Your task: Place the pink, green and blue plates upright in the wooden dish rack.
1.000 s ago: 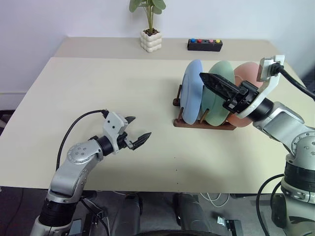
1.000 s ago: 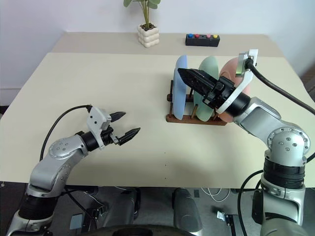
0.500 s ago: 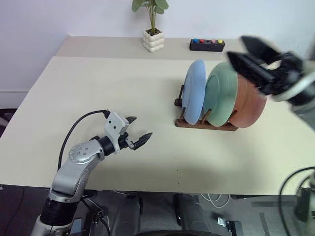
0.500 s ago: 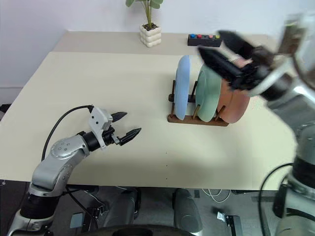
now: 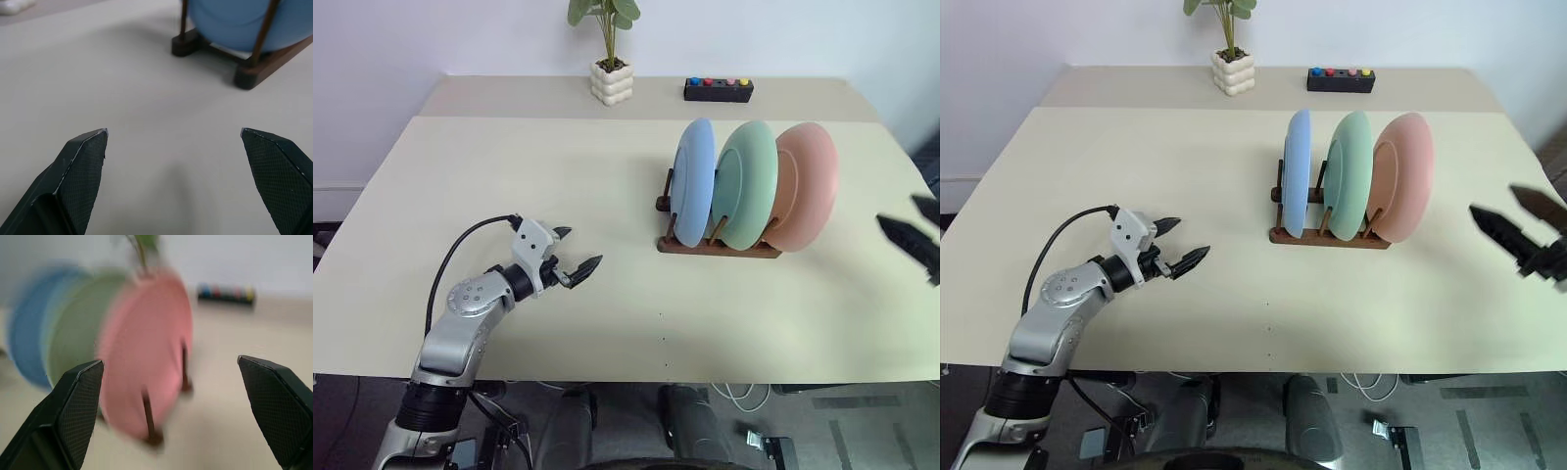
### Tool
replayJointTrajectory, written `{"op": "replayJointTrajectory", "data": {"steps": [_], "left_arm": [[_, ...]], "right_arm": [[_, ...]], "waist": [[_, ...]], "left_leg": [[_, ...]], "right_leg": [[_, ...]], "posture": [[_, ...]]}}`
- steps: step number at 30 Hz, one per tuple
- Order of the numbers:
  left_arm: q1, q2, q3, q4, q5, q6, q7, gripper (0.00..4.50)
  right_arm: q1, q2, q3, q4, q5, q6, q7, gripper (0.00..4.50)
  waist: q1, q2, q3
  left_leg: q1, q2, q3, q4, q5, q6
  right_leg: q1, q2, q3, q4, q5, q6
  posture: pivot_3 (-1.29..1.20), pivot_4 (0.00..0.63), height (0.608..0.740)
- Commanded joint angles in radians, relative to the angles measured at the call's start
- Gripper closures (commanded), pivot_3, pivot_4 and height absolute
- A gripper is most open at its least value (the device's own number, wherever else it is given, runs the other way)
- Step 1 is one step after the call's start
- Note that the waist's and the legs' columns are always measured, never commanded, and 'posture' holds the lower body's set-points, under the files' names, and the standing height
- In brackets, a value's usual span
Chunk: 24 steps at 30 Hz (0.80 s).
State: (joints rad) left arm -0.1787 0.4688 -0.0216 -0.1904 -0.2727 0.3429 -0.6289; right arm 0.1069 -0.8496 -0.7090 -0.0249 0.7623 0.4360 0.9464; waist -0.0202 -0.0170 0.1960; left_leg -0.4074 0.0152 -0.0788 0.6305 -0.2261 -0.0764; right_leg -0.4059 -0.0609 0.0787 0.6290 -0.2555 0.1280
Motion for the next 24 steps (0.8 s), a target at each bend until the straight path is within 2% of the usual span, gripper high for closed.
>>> {"op": "replayJointTrajectory", "data": {"steps": [1, 9, 17, 24], "left_arm": [[-0.001, 0.006, 0.026, 0.019, 0.019, -0.060, 0.006, 0.00], [0.037, 0.006, 0.053, 0.063, 0.051, -0.121, 0.041, 0.00], [0.038, -0.010, 0.049, 0.071, 0.060, -0.123, 0.060, 0.00], [0.029, -0.022, 0.042, 0.067, 0.072, -0.114, 0.072, 0.00]], "right_arm": [[0.002, 0.033, 0.043, 0.012, -0.085, -0.095, -0.001, 0.06], [-0.128, 0.120, 0.157, 0.219, -0.200, -0.239, -0.025, 0.06], [-0.226, 0.132, 0.198, 0.381, -0.246, -0.317, -0.014, 0.06], [-0.266, 0.139, 0.220, 0.424, -0.253, -0.345, -0.012, 0.06]], "waist": [[0.000, 0.001, 0.000], [0.000, 0.002, 0.000], [0.003, 0.003, 0.000], [0.001, 0.003, 0.000]], "left_leg": [[0.000, 0.000, 0.000, 0.000, 0.000, 0.000], [0.000, 0.000, 0.001, 0.000, 0.000, 0.000], [0.001, 0.000, 0.000, 0.000, 0.000, 0.000], [0.001, 0.000, 0.000, 0.000, 0.000, 0.000]], "right_leg": [[0.000, 0.000, 0.000, 0.000, 0.000, 0.000], [0.000, 0.000, 0.001, 0.000, 0.000, 0.000], [0.001, 0.000, 0.001, 0.001, 0.000, 0.000], [0.001, 0.000, 0.001, 0.001, 0.001, 0.001]], "posture": [[0.00, 0.150, 0.730], [0.00, 0.150, 0.730], [0.00, 0.150, 0.730], [0.00, 0.150, 0.730]]}}
